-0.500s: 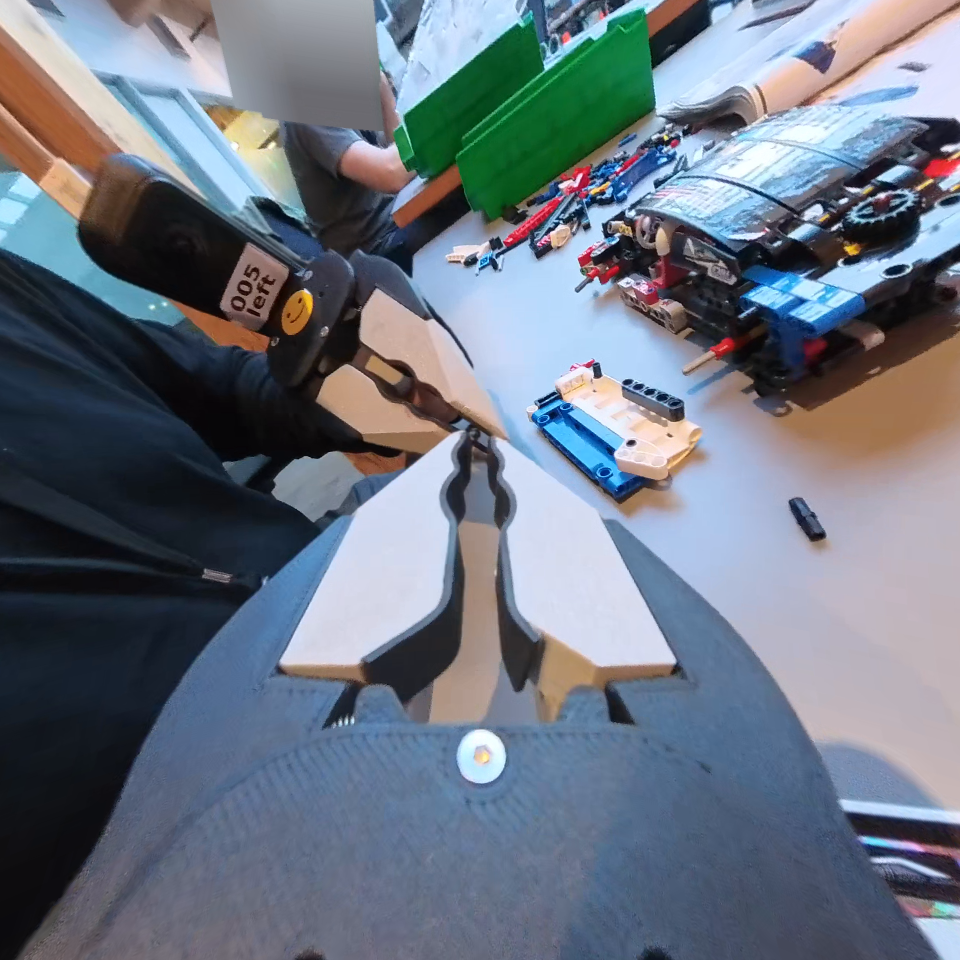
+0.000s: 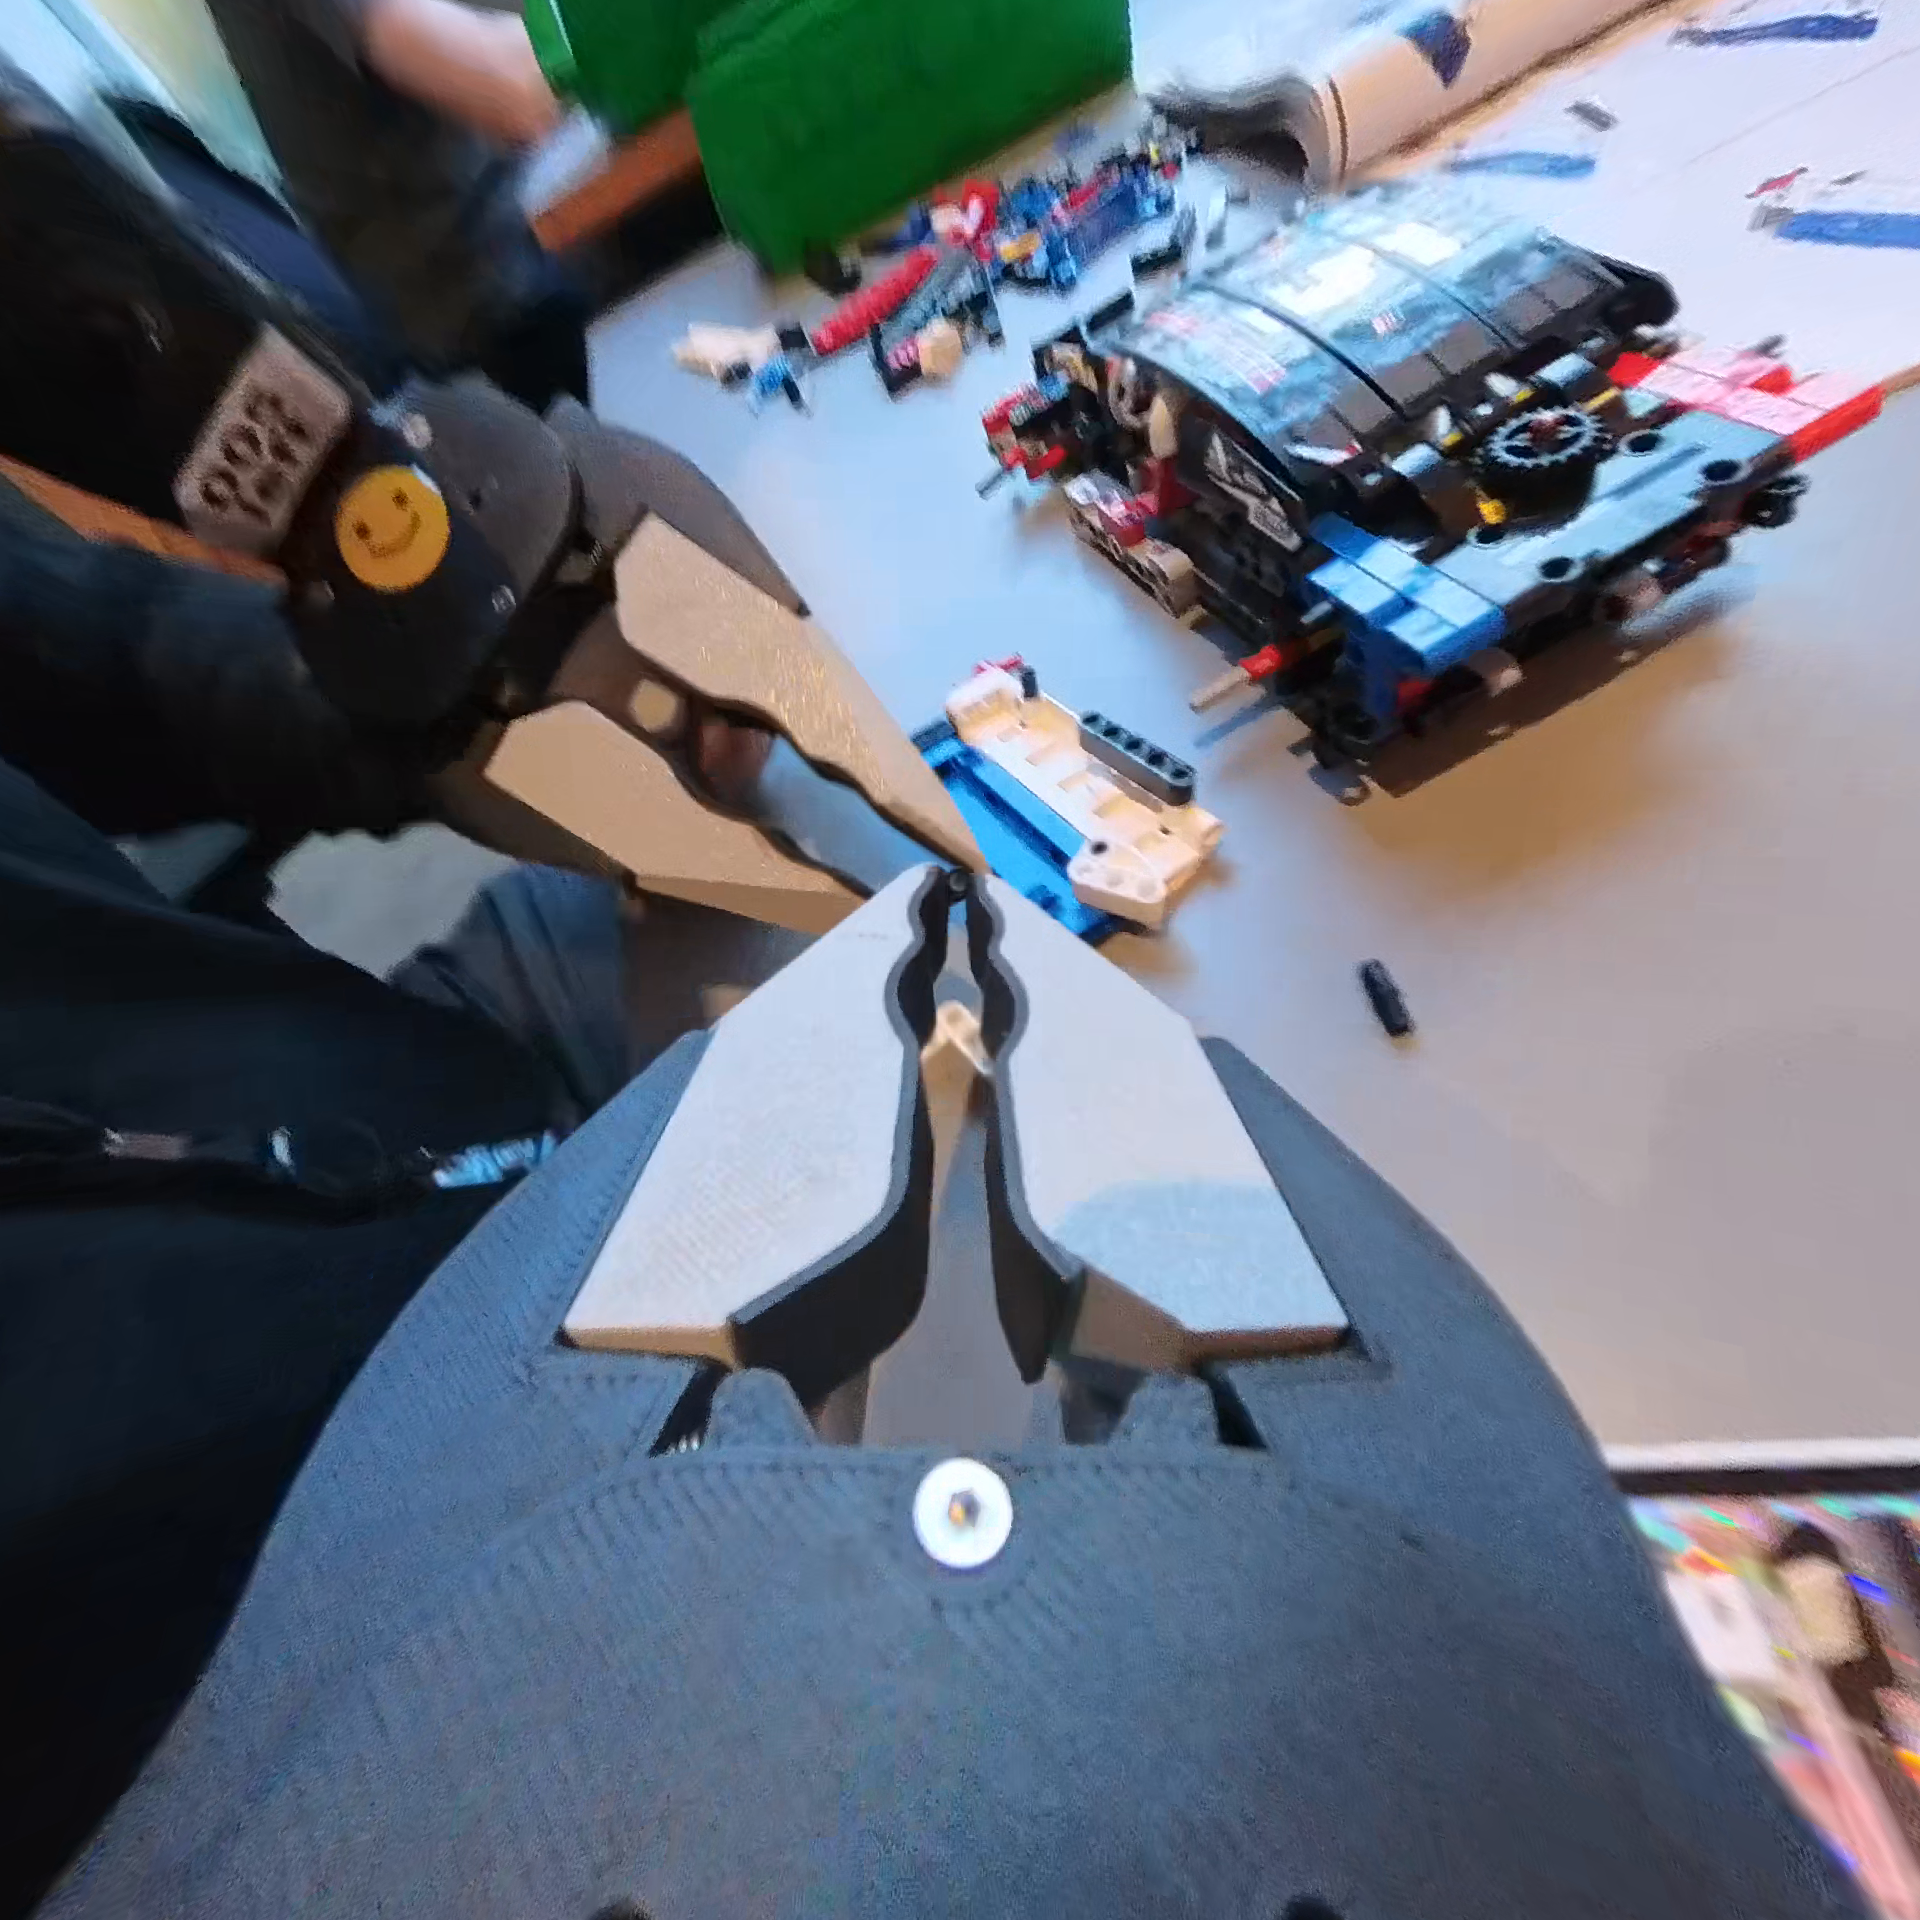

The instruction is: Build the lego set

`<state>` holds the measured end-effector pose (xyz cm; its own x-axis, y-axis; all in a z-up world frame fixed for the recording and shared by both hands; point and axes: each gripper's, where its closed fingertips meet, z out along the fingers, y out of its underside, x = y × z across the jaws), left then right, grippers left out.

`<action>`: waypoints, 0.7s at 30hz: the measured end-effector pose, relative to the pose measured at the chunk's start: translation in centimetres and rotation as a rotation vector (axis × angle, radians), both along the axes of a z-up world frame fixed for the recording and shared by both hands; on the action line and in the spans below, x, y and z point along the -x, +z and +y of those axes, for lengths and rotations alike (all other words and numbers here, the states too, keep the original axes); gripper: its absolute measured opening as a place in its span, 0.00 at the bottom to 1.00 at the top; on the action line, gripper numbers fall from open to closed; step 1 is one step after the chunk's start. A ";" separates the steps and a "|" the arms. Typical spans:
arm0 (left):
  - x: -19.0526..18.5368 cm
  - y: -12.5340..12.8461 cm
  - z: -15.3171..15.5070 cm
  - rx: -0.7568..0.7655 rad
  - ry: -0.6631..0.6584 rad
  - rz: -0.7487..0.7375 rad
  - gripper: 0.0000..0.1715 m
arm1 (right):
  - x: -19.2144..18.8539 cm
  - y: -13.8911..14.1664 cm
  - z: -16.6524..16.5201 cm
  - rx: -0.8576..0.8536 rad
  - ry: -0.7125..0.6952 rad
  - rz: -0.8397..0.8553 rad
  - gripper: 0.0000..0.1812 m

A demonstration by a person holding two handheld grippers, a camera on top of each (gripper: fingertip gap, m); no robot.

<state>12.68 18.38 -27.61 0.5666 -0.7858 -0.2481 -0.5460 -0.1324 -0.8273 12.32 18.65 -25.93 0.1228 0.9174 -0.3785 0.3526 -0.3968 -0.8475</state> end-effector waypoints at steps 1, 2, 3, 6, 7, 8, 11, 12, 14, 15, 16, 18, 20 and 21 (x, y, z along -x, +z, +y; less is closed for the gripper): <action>0.2 -0.6 0.0 0.017 -0.011 0.028 0.10 | -0.4 -0.4 0.2 -0.011 0.025 -0.055 0.00; 0.5 -1.0 -0.1 0.022 -0.026 0.056 0.13 | -0.8 -0.8 0.2 0.013 0.059 -0.108 0.00; 0.5 -1.1 -0.3 0.017 -0.053 0.072 0.14 | -1.1 -1.2 0.2 0.051 0.090 -0.151 0.00; 0.5 -0.7 -0.7 -0.014 -0.110 0.085 0.13 | -1.1 -1.9 -0.1 0.147 0.178 -0.211 0.01; 0.3 -0.5 -0.7 -0.020 -0.121 0.082 0.13 | -0.9 -1.9 0.0 0.169 0.192 -0.205 0.01; 0.2 -0.2 -0.6 -0.027 -0.118 0.079 0.13 | -0.5 -1.6 -0.2 0.205 0.214 -0.180 0.00; 0.0 -0.2 -0.5 -0.025 -0.117 0.079 0.13 | 0.3 -0.9 -0.7 0.313 0.260 -0.117 0.00; 0.1 -0.3 -0.5 -0.019 -0.106 0.080 0.13 | 0.4 -0.9 -0.8 0.343 0.272 -0.111 0.00; 0.2 -0.7 -0.5 0.030 -0.083 0.067 0.05 | 0.6 -1.1 -0.6 0.353 0.259 -0.101 0.00; 0.2 -0.9 -0.5 0.071 -0.066 0.040 0.03 | 0.7 -1.1 -0.6 0.351 0.256 -0.100 0.00; 0.0 -0.9 -0.7 0.116 -0.058 -0.001 0.04 | 0.8 -1.1 -0.6 0.342 0.254 -0.101 0.00; 0.0 -1.1 -0.7 0.208 -0.031 -0.058 0.08 | 0.9 -1.1 -0.5 0.296 0.236 -0.106 0.00; 0.3 -1.3 -0.4 0.267 0.001 -0.082 0.11 | 0.9 -0.9 -0.6 0.256 0.236 -0.113 0.00; 0.4 -1.3 -0.2 0.287 0.008 -0.101 0.11 | 1.0 -0.8 -0.6 0.242 0.236 -0.117 0.00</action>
